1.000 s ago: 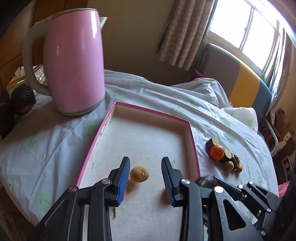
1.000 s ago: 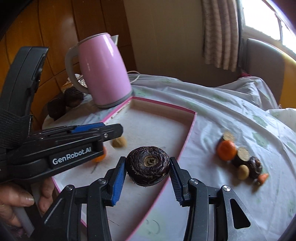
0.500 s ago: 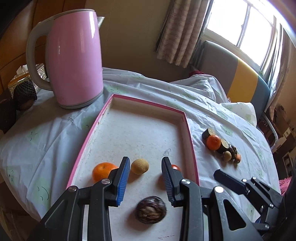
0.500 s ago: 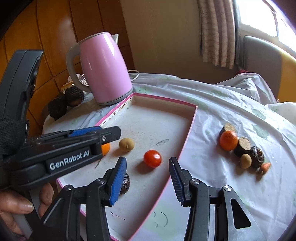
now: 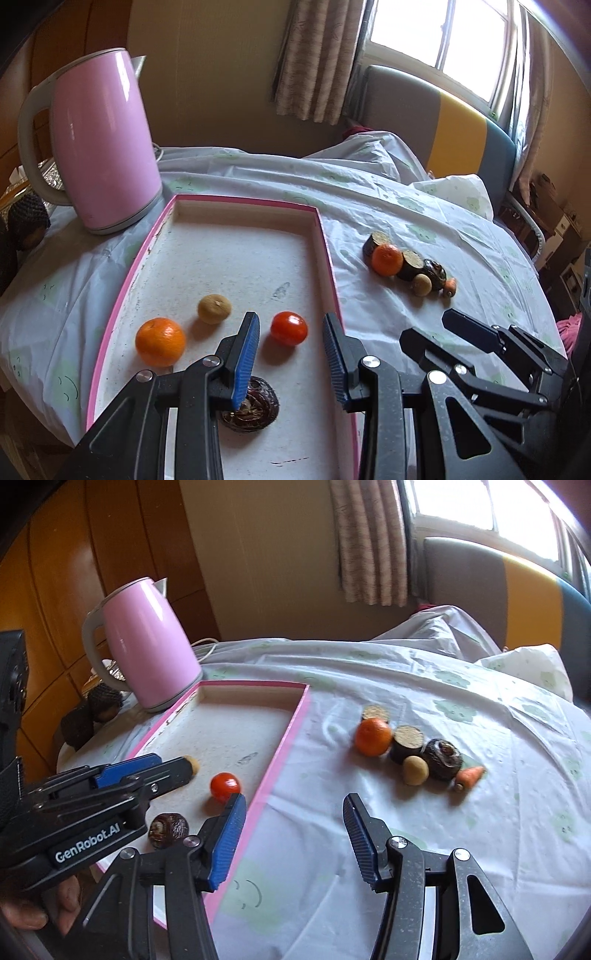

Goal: Organize fruits
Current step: 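Withdraw both grippers from the tray back toward the remaining produce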

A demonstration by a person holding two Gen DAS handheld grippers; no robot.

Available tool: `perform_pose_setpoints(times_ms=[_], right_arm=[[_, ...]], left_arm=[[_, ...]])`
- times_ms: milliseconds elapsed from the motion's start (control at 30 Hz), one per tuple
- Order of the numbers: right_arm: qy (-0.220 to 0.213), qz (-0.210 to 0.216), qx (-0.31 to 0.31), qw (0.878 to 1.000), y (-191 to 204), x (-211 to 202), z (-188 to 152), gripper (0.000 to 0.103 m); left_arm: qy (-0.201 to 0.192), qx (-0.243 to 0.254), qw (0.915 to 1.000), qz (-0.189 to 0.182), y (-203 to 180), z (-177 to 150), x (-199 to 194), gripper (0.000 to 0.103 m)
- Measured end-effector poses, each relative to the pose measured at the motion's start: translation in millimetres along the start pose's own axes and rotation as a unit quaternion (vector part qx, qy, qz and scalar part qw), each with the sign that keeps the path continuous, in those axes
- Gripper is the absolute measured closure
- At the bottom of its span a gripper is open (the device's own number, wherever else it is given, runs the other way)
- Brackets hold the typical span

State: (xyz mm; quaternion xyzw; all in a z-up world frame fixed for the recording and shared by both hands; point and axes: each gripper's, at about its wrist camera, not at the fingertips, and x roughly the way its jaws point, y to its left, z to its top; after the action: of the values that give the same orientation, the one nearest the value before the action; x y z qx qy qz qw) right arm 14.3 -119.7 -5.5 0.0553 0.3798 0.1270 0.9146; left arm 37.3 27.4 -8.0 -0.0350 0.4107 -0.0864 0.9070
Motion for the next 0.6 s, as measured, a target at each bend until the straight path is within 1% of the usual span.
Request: perform_pose_setpoints(times_ms=[367,600], right_arm=[[-0.008,-0.034,0.038,0.999,-38,-11,-8,0.045],[-0.014,-0.056,0.065,0.996,-65,-17,-11,0.044]], left_arm=[[0.002,0.054,0.9985,-0.014,-36,-6,2,0.067],[-0.004,0.083,0.9964,-0.019,-53,-7,1,0.067]])
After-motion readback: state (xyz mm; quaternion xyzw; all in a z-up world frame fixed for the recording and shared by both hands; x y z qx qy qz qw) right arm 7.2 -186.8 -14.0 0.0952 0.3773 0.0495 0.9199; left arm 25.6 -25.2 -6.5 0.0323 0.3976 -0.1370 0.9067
